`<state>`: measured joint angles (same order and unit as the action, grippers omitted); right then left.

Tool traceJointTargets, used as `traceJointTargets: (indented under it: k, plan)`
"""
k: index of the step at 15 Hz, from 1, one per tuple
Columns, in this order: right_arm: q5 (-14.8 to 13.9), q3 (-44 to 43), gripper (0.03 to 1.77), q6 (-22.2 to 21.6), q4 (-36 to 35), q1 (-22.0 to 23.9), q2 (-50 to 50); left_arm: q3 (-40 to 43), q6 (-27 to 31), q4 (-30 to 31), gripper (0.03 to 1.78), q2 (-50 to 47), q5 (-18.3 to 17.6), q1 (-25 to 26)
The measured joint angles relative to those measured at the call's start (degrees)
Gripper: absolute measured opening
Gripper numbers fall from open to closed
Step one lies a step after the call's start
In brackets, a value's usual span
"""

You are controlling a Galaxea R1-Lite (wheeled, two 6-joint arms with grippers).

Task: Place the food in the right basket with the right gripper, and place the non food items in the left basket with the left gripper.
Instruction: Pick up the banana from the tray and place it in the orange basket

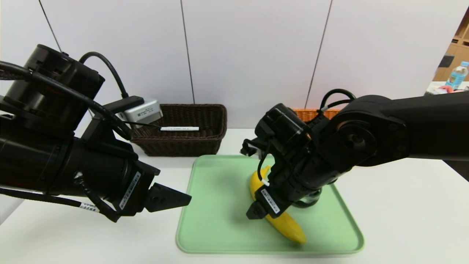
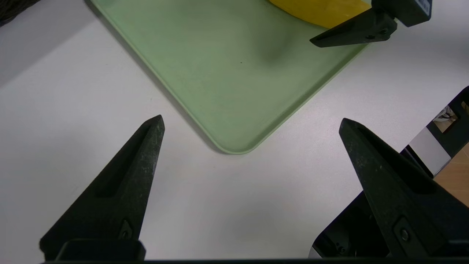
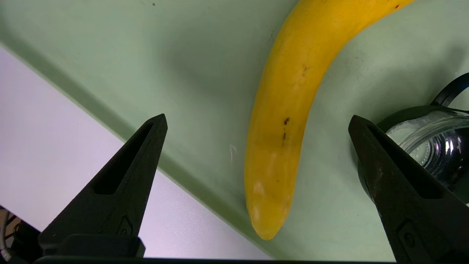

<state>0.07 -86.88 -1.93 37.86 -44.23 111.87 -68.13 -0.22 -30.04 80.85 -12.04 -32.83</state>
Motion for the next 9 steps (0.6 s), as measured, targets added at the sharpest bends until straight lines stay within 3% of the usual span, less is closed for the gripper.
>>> traceJointTargets:
  k: [9]
  plan:
    - [-3.12, -0.09, 1.71, 0.20, -0.18, -0.09, 2.90, 0.27, -0.11, -0.02, 1.69, 0.05, -1.12, 0.04]
